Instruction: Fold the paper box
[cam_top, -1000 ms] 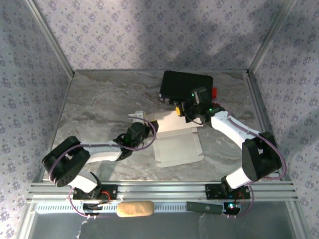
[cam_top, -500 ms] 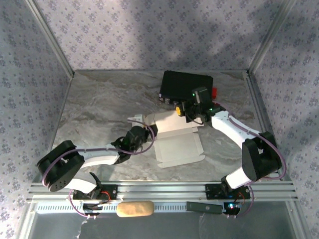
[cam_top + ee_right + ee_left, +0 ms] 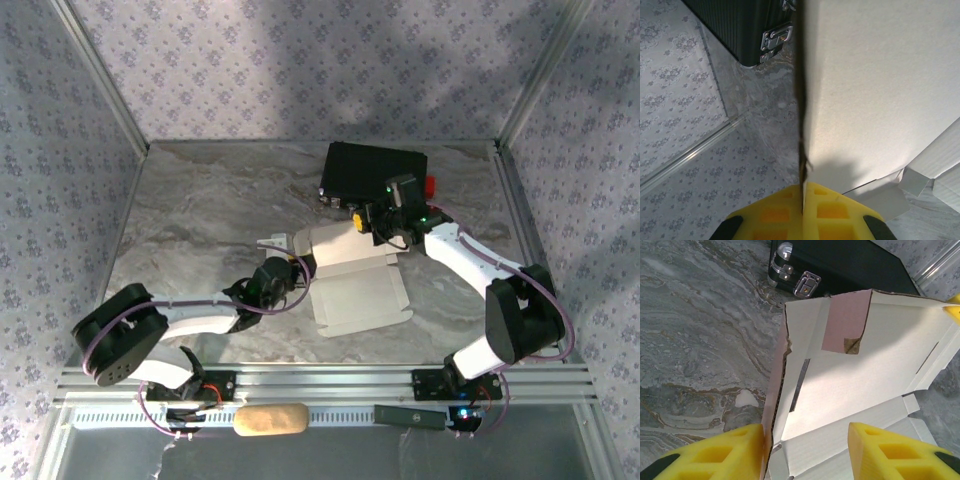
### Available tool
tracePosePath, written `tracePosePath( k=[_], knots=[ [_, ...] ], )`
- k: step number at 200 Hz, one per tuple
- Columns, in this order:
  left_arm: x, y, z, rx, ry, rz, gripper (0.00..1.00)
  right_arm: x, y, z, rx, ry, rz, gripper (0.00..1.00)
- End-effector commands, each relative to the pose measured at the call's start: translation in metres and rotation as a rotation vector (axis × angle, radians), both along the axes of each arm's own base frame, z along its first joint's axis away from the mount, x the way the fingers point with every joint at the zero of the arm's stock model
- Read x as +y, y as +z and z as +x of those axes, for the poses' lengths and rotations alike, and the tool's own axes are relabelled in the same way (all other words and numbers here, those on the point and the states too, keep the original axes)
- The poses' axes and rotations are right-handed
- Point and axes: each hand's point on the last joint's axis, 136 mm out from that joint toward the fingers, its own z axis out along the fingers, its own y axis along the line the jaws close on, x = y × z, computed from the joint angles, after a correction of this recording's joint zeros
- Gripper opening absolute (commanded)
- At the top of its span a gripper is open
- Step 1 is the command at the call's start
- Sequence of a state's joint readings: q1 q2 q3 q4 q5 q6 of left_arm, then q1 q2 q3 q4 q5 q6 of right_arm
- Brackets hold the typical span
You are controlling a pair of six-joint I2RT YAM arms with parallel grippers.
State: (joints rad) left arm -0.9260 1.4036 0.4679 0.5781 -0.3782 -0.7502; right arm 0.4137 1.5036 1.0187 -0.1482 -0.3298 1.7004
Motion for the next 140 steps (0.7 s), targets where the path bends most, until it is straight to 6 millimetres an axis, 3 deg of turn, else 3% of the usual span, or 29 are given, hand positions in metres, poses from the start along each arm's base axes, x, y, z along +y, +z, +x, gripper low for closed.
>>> tracePosePath(
  k=[1, 78, 140],
  knots=[
    [-0.019, 0.013, 0.002, -0.018, -0.028, -0.042, 0.47, 0.002, 0.005, 0.005, -0.030, 0.011, 0.005, 0.00],
    [-0.028, 0.017, 0.005, -0.044, 0.021, -0.006, 0.49, 0.004, 0.007, 0.004, -0.076, 0.018, 0.035, 0.00],
    [-0.037, 0.006, 0.013, -0.031, 0.007, 0.002, 0.49, 0.008, 0.011, 0.004, -0.089, 0.030, 0.058, 0.00]
  ],
)
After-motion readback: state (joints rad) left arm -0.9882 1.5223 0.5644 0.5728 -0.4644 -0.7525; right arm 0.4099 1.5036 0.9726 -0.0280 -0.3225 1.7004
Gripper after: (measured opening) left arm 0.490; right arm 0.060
